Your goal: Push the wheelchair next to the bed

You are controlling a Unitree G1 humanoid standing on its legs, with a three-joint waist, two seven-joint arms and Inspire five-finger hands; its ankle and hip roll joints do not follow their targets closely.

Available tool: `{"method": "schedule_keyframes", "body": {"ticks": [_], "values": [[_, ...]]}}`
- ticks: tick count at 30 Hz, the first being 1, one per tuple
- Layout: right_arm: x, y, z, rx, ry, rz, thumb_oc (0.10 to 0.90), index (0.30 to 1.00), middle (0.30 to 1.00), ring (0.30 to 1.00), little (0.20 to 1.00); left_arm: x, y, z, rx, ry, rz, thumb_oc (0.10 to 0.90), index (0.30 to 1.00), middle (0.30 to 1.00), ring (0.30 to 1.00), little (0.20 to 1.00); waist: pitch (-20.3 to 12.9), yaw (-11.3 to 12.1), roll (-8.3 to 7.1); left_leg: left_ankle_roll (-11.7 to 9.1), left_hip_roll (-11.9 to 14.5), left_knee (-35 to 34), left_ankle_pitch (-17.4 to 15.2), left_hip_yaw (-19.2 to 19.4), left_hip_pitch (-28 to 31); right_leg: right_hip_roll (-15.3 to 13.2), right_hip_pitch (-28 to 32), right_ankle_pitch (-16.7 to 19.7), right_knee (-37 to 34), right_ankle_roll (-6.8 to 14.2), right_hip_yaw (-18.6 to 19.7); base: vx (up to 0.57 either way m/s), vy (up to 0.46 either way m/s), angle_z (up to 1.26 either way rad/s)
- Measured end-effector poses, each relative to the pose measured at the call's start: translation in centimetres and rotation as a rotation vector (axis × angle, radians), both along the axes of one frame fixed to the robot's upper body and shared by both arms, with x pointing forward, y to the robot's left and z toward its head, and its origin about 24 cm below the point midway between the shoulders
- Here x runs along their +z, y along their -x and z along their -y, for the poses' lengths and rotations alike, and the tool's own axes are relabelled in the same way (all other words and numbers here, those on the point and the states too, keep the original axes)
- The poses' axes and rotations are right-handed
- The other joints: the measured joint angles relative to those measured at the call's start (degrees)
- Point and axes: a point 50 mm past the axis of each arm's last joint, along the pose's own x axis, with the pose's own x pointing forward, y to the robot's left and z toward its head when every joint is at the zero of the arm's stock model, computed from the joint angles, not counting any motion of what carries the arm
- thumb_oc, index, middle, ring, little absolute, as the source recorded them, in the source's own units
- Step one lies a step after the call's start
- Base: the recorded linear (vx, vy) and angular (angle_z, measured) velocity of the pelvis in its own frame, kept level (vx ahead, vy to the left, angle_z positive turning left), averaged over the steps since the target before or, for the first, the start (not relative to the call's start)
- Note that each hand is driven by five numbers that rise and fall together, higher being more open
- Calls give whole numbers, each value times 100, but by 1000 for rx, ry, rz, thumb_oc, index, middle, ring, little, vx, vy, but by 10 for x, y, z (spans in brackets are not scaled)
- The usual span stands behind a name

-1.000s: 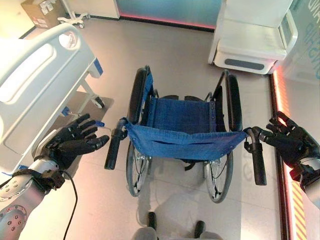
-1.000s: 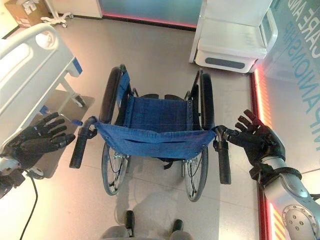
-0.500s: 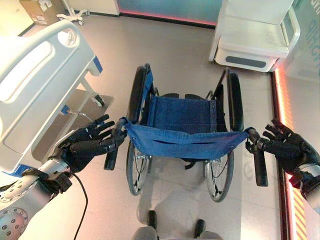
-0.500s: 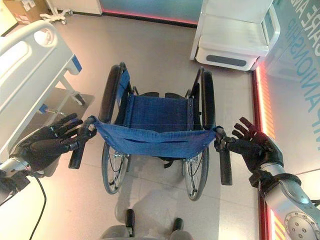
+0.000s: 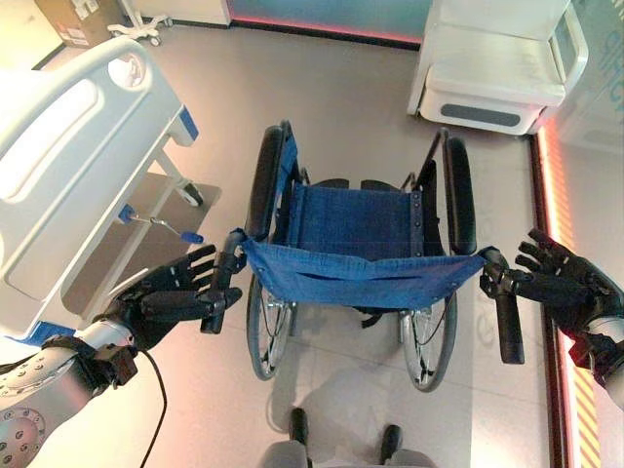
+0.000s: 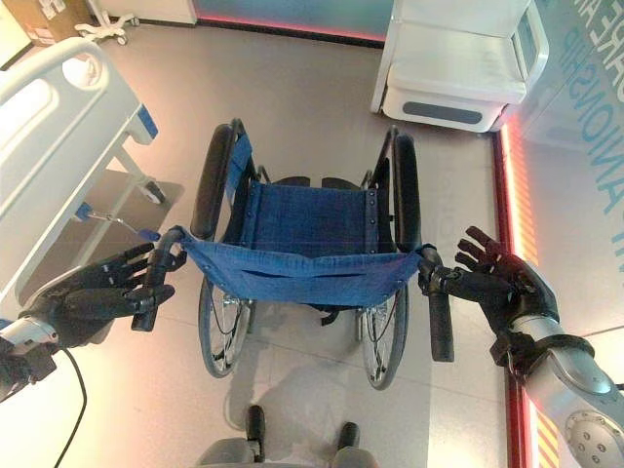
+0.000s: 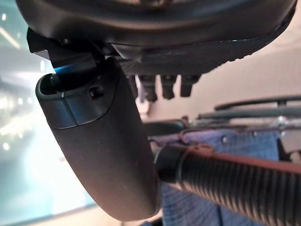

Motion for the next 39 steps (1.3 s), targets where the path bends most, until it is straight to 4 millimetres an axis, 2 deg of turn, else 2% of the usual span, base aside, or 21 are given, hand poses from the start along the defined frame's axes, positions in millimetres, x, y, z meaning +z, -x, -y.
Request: {"method": "schedule_keyframes", "body": {"ticks": [8, 15, 20, 24, 30, 31, 33, 39], "values": [[1, -1, 0, 3, 15, -11, 800, 900, 900, 900, 900, 1, 1, 0, -52, -18, -41, 800, 900, 900, 900, 900, 8, -4, 19, 0, 2, 20, 0, 2, 0, -1, 5, 1, 0, 0, 1, 0, 0, 0], [9, -11, -2, 36, 76, -30, 800, 900, 900, 900, 900, 3, -2, 9, -128, -4, -89, 800, 900, 900, 900, 900, 38, -9, 73, 0, 2, 37, 0, -2, -1, 0, 9, 5, 12, 4, 3, 0, 0, 0], [2, -17, -8, 63, 45, -51, 800, 900, 900, 900, 900, -1, -9, 14, -146, -3, -111, 800, 900, 900, 900, 900, 38, -19, 79, 1, -5, 36, 0, -3, 18, -2, 30, 6, 12, 3, 2, 47, 6, 0], [-14, -22, -21, 134, -44, -113, 800, 900, 900, 900, 900, -6, -15, 18, -142, 1, -123, 800, 900, 900, 900, 900, 39, -15, 82, 1, -2, 35, 0, -3, 90, -5, 100, 7, 12, 3, 0, 11, 2, 0], [-17, -21, -22, 137, -54, -111, 800, 900, 900, 900, 900, -9, -18, 19, -114, 33, -137, 800, 900, 900, 900, 900, 39, -19, 84, 3, -5, 35, 1, 50, 111, -5, 87, 20, 12, 6, 91, 14, 5, -4], [-17, -21, -23, 139, -54, -110, 800, 900, 900, 900, 900, -9, -18, 19, -106, 37, -138, 756, 834, 834, 834, 834, 39, -21, 84, 3, -5, 35, 1, 63, 111, -5, 80, 20, 12, 6, 108, 10, 0, -5], [-17, -21, -23, 141, -54, -111, 800, 900, 900, 900, 900, -9, -18, 19, -93, 49, -139, 400, 300, 300, 300, 300, 39, -27, 83, 3, -10, 35, 1, 83, 115, -4, 78, 23, 12, 3, 119, 9, 0, -2], [-18, -21, -24, 147, -56, -117, 800, 900, 900, 900, 900, -13, -19, 8, 14, 49, -138, 400, 300, 300, 300, 300, 38, -48, 83, 3, -8, 35, 1, 130, 124, 1, 78, 26, 12, -1, 135, 0, 0, 0]]}}
